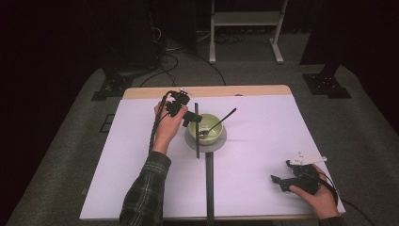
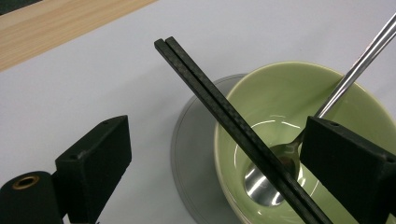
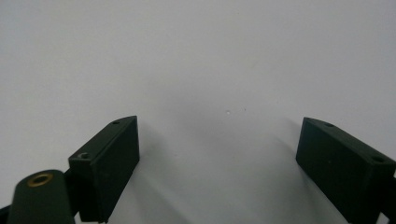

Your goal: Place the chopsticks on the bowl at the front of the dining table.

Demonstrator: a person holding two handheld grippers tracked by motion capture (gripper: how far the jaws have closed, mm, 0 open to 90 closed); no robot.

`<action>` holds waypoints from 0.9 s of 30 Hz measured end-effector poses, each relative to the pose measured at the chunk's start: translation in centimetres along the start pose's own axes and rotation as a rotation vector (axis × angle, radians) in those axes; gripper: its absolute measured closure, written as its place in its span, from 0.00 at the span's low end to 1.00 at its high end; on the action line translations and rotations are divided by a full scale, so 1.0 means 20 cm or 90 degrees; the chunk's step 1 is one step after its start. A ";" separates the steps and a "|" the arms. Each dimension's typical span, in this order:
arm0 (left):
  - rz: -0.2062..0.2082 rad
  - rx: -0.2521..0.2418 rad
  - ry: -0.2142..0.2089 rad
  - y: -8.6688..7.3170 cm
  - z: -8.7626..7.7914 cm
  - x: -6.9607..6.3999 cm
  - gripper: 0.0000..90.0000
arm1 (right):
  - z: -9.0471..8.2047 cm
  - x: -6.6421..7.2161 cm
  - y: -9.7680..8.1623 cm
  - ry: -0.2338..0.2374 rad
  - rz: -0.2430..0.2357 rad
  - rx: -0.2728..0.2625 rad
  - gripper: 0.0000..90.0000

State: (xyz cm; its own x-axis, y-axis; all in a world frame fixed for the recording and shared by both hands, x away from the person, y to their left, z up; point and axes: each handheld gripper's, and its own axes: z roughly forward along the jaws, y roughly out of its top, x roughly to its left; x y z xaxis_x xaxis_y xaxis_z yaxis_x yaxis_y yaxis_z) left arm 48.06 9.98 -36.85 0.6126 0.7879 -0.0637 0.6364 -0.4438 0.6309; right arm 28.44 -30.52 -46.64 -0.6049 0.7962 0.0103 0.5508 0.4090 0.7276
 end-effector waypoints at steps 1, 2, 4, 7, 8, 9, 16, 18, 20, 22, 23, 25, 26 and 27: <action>-0.003 -0.003 -0.001 0.00 0.00 0.00 0.09 | 0.00 0.00 0.00 0.000 0.000 0.000 0.13; -0.002 -0.002 -0.003 -0.01 -0.01 0.00 0.09 | 0.00 0.00 0.00 0.000 0.000 0.000 0.13; -0.003 -0.008 -0.004 -0.01 -0.02 0.00 0.09 | 0.00 0.00 0.00 0.000 0.000 0.000 0.13; -0.006 -0.017 -0.008 -0.03 -0.04 0.00 0.09 | 0.00 0.00 0.00 -0.001 -0.001 0.000 0.13; -0.005 -0.019 -0.007 -0.03 -0.05 0.00 0.09 | 0.00 0.00 0.00 -0.001 -0.001 0.000 0.13; -0.005 -0.020 -0.007 -0.04 -0.06 0.00 0.09 | 0.00 0.00 0.00 0.000 -0.001 0.000 0.13; -0.010 -0.033 -0.012 -0.07 -0.10 0.01 0.09 | 0.00 0.00 0.00 -0.001 -0.001 0.000 0.13; -0.008 -0.036 -0.014 -0.08 -0.11 0.01 0.09 | 0.00 0.00 0.00 -0.001 -0.001 0.000 0.13; -0.007 -0.039 -0.016 -0.09 -0.12 0.00 0.09 | 0.00 0.00 0.00 -0.001 -0.001 0.000 0.13; -0.007 -0.040 -0.015 -0.10 -0.13 0.00 0.09 | 0.00 0.00 0.00 -0.001 -0.001 0.000 0.13; -0.005 -0.044 -0.016 -0.11 -0.14 0.00 0.09 | 0.00 0.00 0.00 -0.001 -0.001 0.000 0.13; -0.005 -0.047 -0.016 -0.12 -0.15 0.00 0.09 | 0.00 0.00 0.00 -0.001 -0.001 0.000 0.13; -0.004 -0.049 -0.016 -0.13 -0.16 0.00 0.09 | 0.00 0.00 0.00 -0.001 -0.001 0.000 0.13; -0.009 -0.050 -0.017 -0.14 -0.16 -0.01 0.09 | 0.00 0.00 0.00 -0.001 -0.001 0.000 0.13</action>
State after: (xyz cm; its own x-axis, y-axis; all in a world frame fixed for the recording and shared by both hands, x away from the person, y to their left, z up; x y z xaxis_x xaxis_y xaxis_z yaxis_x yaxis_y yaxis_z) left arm 44.74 12.46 -36.08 0.6167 0.7818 -0.0923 0.6064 -0.3969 0.6890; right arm 28.43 -30.51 -46.65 -0.6050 0.7962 0.0086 0.5498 0.4099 0.7278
